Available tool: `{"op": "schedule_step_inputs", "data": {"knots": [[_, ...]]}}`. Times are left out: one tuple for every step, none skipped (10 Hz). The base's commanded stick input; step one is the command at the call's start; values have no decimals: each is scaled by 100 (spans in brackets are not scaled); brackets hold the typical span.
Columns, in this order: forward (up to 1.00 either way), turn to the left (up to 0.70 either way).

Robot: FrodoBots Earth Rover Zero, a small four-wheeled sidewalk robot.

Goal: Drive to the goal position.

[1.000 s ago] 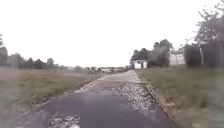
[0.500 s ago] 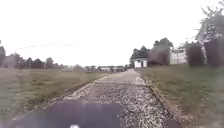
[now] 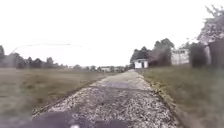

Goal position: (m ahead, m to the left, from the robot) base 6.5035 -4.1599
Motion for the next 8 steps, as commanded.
{"op": "schedule_step_inputs", "data": {"knots": [[100, 0], [100, -6], [100, -12], [100, -18], [100, -24], [100, -30], [100, -27], [100, -13]]}}
